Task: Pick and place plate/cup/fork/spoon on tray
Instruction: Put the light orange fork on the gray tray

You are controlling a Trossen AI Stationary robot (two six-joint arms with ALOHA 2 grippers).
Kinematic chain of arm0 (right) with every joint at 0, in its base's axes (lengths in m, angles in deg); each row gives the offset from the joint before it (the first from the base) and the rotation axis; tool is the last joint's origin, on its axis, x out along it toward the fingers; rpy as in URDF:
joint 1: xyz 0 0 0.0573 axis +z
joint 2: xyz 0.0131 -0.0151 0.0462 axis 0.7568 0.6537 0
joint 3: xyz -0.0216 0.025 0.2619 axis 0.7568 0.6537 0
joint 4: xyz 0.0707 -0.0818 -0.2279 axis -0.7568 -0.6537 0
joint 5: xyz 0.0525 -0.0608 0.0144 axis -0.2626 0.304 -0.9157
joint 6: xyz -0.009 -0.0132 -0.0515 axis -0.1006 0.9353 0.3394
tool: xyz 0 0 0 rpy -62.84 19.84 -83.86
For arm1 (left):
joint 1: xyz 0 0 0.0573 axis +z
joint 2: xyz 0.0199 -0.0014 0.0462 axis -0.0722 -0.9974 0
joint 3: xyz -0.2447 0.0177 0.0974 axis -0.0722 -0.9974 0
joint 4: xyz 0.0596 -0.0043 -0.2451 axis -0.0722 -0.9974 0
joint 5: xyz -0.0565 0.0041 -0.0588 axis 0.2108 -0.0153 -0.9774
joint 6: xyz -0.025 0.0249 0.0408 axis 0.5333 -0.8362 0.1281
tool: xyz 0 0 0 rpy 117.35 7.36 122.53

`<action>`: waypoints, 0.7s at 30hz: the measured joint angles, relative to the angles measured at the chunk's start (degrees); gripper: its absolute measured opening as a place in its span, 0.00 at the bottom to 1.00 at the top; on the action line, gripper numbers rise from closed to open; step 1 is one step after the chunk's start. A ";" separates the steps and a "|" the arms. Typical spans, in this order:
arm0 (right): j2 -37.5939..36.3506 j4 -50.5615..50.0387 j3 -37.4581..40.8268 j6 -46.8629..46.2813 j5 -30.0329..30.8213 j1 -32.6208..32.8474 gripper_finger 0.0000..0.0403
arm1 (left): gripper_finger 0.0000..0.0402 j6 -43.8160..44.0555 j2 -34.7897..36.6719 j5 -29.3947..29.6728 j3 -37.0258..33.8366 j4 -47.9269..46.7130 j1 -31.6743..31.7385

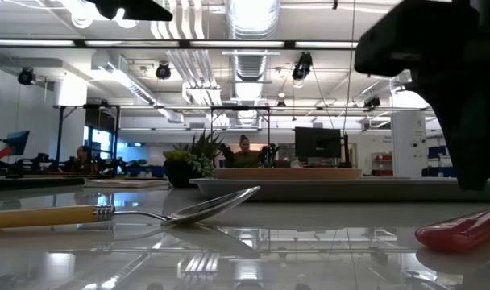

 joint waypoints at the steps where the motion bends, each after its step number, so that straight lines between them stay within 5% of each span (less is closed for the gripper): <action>1: 0.00 0.25 0.32 -0.02 0.00 0.00 0.51 | 0.00 0.00 0.00 0.01 0.00 0.00 0.00; 21: -0.09 6.67 4.70 4.29 -1.29 -0.02 0.45 | 0.00 1.53 -0.02 -0.03 0.00 0.11 0.00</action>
